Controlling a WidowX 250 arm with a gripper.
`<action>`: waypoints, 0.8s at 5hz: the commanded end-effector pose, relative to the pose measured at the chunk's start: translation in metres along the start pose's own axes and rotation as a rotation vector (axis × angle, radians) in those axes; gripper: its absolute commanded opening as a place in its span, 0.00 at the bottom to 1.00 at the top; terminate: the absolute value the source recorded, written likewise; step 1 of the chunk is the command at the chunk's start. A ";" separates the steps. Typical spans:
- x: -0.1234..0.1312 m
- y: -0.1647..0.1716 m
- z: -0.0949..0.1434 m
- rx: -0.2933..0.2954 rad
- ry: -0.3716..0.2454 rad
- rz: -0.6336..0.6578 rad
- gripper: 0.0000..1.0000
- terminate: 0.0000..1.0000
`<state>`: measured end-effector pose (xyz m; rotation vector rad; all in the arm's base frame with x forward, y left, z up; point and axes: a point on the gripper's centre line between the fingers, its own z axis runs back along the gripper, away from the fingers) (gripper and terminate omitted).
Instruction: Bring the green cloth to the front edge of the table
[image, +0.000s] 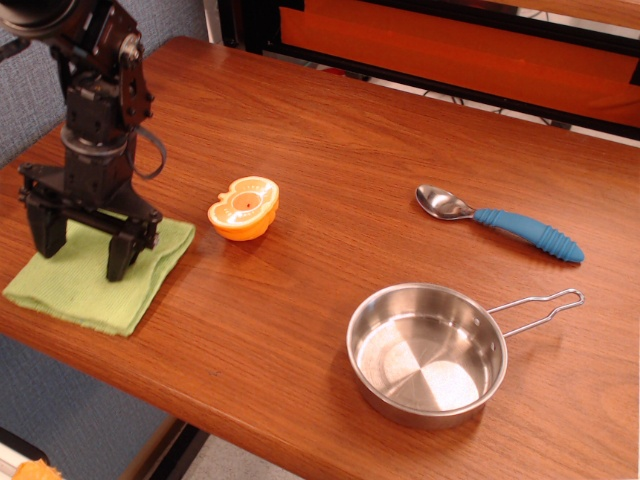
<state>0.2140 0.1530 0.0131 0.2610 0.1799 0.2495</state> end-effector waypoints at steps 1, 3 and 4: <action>-0.017 -0.035 0.012 0.014 -0.045 -0.108 1.00 0.00; -0.019 -0.083 0.021 -0.031 -0.105 -0.243 1.00 0.00; -0.021 -0.092 0.025 -0.036 -0.119 -0.254 1.00 0.00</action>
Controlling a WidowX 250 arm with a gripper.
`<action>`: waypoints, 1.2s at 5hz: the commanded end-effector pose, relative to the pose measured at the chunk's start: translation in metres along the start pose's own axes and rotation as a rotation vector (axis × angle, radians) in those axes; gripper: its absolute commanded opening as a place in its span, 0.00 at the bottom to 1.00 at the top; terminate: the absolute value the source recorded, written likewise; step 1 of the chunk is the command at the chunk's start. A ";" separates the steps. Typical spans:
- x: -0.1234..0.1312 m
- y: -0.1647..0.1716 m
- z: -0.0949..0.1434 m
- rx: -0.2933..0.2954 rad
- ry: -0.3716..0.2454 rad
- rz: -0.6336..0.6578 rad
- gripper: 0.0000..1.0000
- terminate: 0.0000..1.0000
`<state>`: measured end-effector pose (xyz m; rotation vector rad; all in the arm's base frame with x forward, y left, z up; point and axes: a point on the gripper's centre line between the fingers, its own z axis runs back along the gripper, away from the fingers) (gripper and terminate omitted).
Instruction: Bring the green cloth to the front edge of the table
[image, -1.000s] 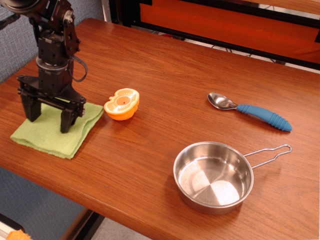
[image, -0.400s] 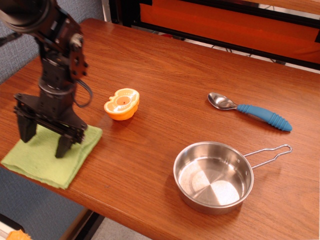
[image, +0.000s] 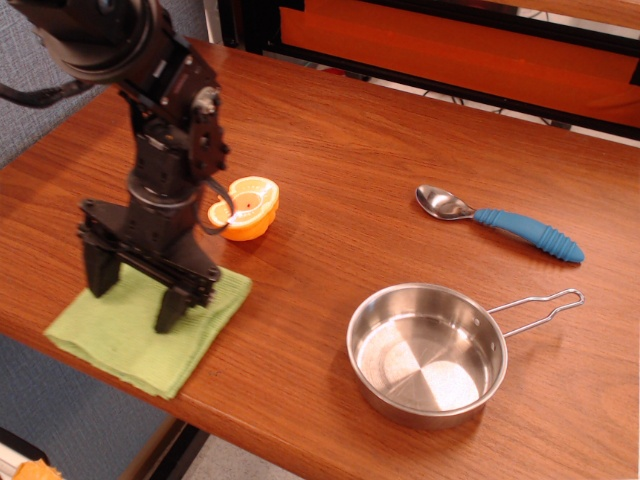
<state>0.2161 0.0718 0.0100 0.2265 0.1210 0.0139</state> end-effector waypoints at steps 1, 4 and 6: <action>0.000 -0.020 0.014 -0.017 -0.018 0.021 1.00 0.00; 0.013 -0.003 0.055 -0.059 -0.143 0.088 1.00 0.00; 0.017 0.007 0.095 -0.072 -0.185 0.112 1.00 0.00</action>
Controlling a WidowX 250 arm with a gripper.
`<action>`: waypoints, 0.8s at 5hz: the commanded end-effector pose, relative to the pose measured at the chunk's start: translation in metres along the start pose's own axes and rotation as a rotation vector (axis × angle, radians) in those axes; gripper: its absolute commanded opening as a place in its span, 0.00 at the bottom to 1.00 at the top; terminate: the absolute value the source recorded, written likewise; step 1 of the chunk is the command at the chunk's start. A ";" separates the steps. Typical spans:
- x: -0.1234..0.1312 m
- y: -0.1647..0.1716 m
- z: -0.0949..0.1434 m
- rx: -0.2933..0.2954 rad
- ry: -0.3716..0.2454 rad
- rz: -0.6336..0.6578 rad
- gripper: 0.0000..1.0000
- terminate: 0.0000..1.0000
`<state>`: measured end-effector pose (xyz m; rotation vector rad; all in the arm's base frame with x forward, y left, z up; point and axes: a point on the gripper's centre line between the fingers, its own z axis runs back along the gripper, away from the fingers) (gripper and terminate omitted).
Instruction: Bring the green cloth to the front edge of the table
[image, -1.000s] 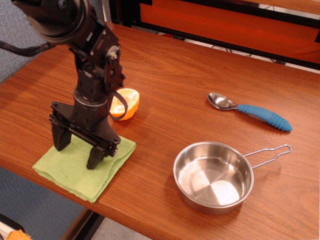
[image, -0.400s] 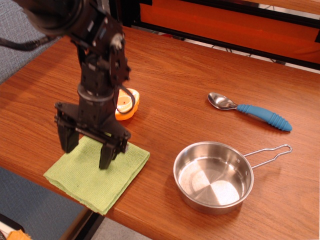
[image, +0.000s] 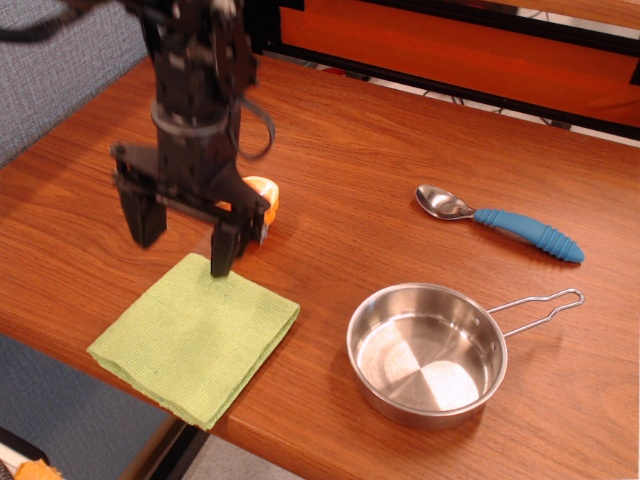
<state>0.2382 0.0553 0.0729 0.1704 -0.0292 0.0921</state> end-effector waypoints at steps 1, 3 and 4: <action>0.023 0.016 0.032 -0.023 -0.025 0.018 1.00 0.00; 0.098 0.004 0.020 -0.080 -0.031 -0.037 1.00 0.00; 0.117 -0.002 0.014 -0.084 -0.025 -0.028 1.00 0.00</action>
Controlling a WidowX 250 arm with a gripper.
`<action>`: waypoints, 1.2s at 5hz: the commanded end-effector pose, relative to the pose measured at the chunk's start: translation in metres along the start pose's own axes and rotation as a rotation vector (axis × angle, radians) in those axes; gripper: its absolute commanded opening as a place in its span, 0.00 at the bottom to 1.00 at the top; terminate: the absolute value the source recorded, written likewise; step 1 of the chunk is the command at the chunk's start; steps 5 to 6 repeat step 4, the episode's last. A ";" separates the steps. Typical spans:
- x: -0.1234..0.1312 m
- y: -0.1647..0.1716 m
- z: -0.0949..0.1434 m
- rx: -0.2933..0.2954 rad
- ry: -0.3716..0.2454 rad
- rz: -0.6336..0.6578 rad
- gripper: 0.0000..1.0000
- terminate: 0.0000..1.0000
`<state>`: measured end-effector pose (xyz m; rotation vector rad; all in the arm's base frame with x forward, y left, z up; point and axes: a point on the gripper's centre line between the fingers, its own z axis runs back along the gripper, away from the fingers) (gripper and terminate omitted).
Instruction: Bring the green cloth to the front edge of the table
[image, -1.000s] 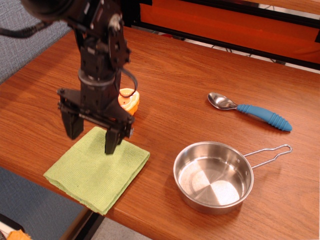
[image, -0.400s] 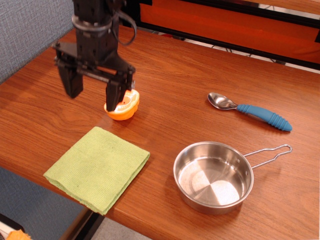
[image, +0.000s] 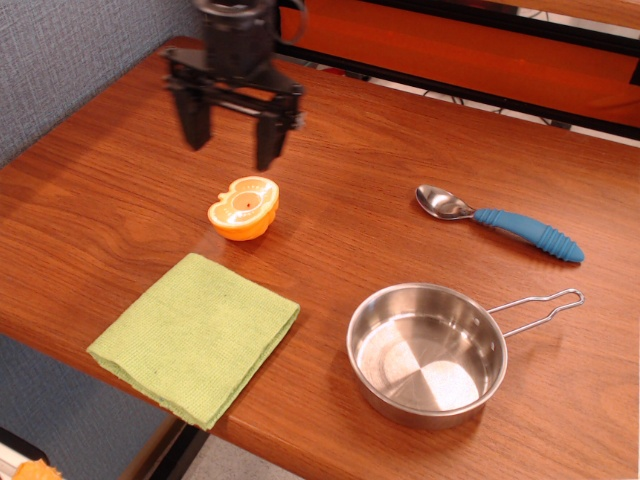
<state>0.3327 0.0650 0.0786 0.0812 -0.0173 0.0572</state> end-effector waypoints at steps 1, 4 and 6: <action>0.040 0.013 0.013 0.008 -0.060 0.044 1.00 0.00; 0.055 0.013 0.002 0.043 -0.067 0.083 1.00 1.00; 0.055 0.013 0.002 0.043 -0.067 0.083 1.00 1.00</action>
